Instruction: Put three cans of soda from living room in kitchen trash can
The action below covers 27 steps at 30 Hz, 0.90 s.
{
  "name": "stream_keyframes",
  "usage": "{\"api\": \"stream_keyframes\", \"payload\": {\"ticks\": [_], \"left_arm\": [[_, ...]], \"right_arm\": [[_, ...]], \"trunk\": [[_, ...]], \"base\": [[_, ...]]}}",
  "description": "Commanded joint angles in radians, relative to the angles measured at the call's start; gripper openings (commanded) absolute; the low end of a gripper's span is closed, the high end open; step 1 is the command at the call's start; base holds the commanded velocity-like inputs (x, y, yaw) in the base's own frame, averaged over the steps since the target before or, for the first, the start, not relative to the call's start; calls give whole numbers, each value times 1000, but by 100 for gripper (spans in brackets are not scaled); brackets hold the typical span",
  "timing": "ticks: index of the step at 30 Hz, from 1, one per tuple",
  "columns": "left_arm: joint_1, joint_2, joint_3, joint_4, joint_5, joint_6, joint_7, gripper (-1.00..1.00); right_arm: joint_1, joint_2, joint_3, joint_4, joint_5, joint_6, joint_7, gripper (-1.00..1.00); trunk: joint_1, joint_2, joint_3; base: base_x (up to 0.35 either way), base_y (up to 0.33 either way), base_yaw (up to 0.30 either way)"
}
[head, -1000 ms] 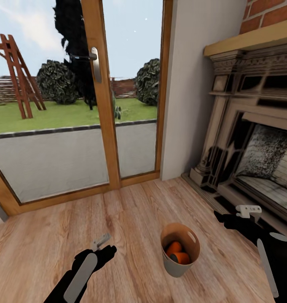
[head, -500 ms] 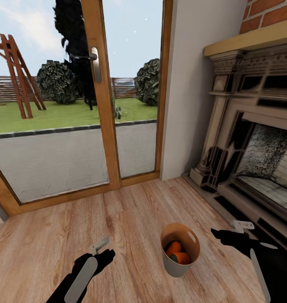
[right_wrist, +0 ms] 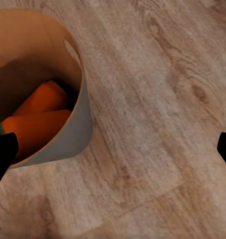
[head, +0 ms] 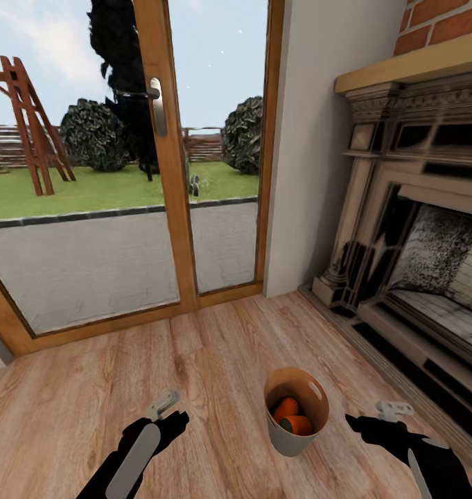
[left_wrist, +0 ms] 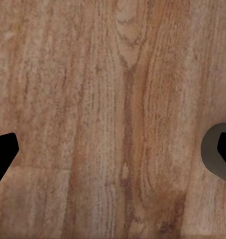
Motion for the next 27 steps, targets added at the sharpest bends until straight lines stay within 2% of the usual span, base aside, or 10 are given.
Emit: {"api": "stream_keyframes", "payload": {"ticks": [1, 7, 13, 19, 20, 23, 27], "left_arm": [[0, 0, 0, 0, 0, 0, 0, 100], [0, 0, 0, 0, 0, 0, 0, 100], [0, 0, 0, 0, -1, 0, 0, 100], [1, 0, 0, 0, 0, 0, 0, 100], [1, 0, 0, 0, 1, 0, 0, 100], [2, 0, -3, 1, 2, 1, -5, 100], [4, 0, -16, 49, 1, 1, -42, 100]], "right_arm": [[1, 0, 0, 3, 0, -3, 0, 100], [2, 0, 0, 9, -1, -8, 0, 100], [8, -2, -4, 97, -2, -18, -4, 100], [15, 13, -3, 113, -1, -9, -3, 100], [15, 26, -2, 115, 0, -7, -3, 100], [16, 28, -2, 116, -1, -6, -3, 100], [16, 30, -2, 116, -1, -6, -3, 100]], "trunk": [[0, 0, 0], [0, 0, 0], [0, 0, 0], [0, 0, 0], [0, 0, 0], [0, 0, 0], [0, 0, 0]], "base": [[0, 0, 0], [0, 0, 0], [0, 0, 0], [0, 0, 0], [0, 0, 0], [0, 0, 0], [0, 0, 0]]}}
